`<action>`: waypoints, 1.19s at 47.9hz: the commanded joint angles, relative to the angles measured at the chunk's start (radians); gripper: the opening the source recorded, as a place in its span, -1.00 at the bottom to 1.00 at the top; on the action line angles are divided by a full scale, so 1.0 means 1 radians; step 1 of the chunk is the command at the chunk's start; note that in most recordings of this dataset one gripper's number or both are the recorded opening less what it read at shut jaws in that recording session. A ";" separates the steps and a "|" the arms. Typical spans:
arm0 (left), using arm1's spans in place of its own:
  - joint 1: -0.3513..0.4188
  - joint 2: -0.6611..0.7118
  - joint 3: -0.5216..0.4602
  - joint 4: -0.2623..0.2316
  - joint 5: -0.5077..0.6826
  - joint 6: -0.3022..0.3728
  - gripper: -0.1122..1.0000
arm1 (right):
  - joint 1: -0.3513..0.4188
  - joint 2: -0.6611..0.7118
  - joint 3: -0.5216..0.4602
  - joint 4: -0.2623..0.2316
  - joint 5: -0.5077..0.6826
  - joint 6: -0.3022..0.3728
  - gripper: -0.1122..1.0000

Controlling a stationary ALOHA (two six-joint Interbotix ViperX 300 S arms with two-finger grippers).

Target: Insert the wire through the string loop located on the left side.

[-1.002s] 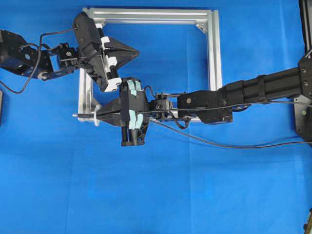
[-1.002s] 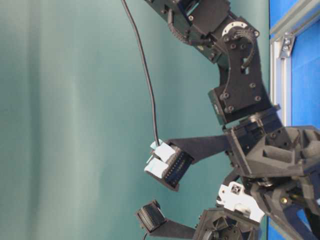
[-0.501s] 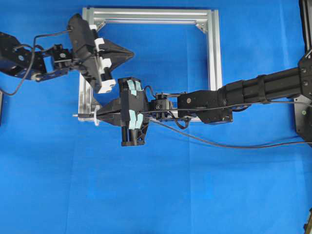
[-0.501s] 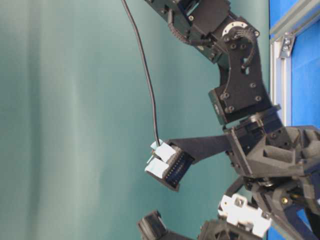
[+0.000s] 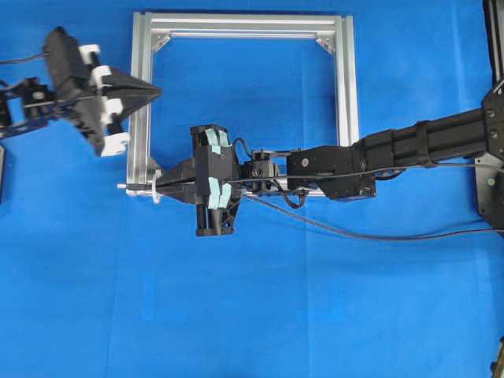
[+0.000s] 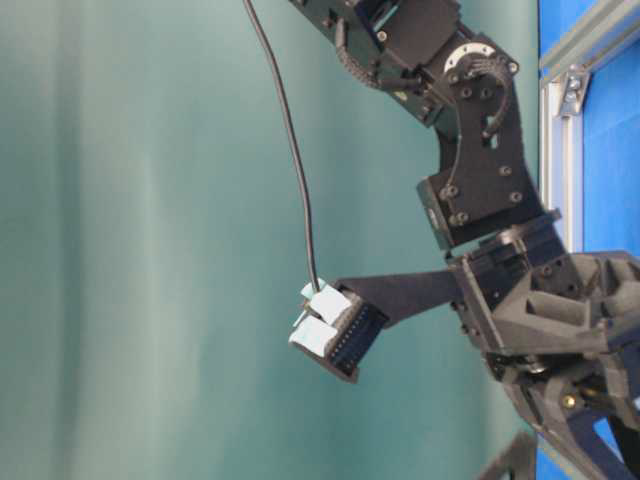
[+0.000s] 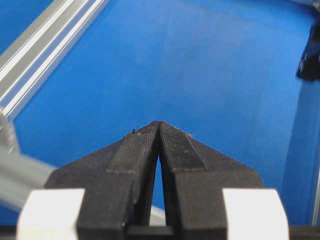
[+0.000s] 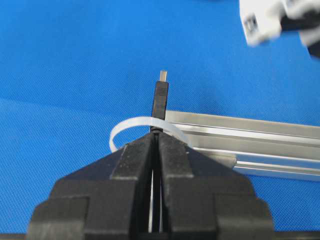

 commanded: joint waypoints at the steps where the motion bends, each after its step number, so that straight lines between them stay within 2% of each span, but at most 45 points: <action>1: 0.015 -0.055 0.037 0.003 -0.011 0.003 -0.80 | 0.000 -0.021 -0.015 0.000 -0.005 0.000 -0.80; 8: 0.061 -0.106 0.101 0.003 -0.011 0.003 -0.80 | 0.000 -0.021 -0.015 0.000 0.002 0.000 -0.80; 17: 0.048 -0.121 0.110 0.005 -0.006 -0.003 -0.80 | 0.000 -0.021 -0.015 0.000 0.003 0.000 -0.80; 24: -0.040 -0.133 0.118 0.006 -0.006 -0.005 -0.80 | 0.000 -0.021 -0.015 0.002 0.006 0.002 -0.80; 38: -0.302 -0.235 0.160 0.006 -0.003 -0.011 -0.80 | -0.002 -0.021 -0.018 0.002 0.012 0.002 -0.80; 42: -0.351 -0.265 0.160 0.006 -0.002 -0.011 -0.80 | -0.002 -0.021 -0.017 0.002 0.011 0.002 -0.80; 46: -0.374 -0.278 0.158 0.006 0.018 -0.009 -0.80 | -0.002 -0.021 -0.017 0.002 0.011 0.002 -0.80; 57: -0.376 -0.279 0.152 0.006 0.084 -0.009 -0.80 | -0.002 -0.021 -0.015 0.002 0.011 0.002 -0.80</action>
